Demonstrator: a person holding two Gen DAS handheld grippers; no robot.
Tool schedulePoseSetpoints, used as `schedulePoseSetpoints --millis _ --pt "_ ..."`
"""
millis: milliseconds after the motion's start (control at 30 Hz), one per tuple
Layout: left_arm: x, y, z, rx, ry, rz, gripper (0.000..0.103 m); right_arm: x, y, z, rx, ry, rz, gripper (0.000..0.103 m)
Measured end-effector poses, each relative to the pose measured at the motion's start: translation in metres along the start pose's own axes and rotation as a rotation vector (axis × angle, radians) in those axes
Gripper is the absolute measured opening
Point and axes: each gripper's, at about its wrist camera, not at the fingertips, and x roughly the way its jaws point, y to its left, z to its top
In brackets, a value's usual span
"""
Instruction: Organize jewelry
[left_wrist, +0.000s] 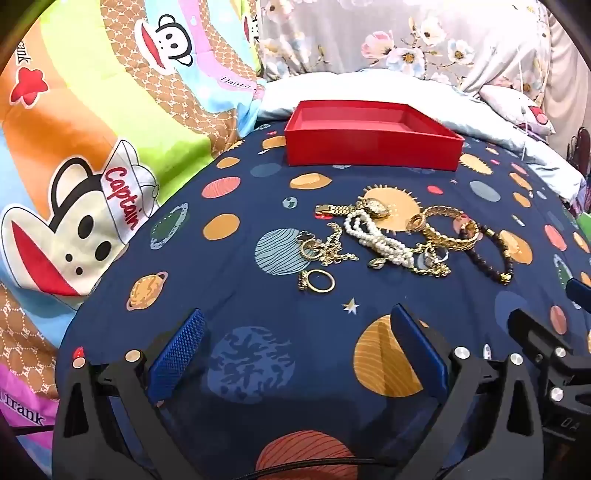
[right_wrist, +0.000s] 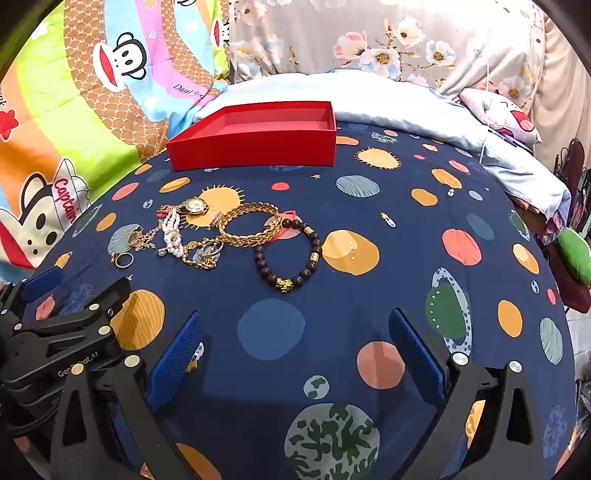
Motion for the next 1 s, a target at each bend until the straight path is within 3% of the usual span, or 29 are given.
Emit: schedulePoseSetpoints --millis 1000 --pt "0.0 0.0 0.004 -0.014 -0.007 -0.017 0.098 0.0 -0.001 0.001 0.008 0.005 0.007 0.098"
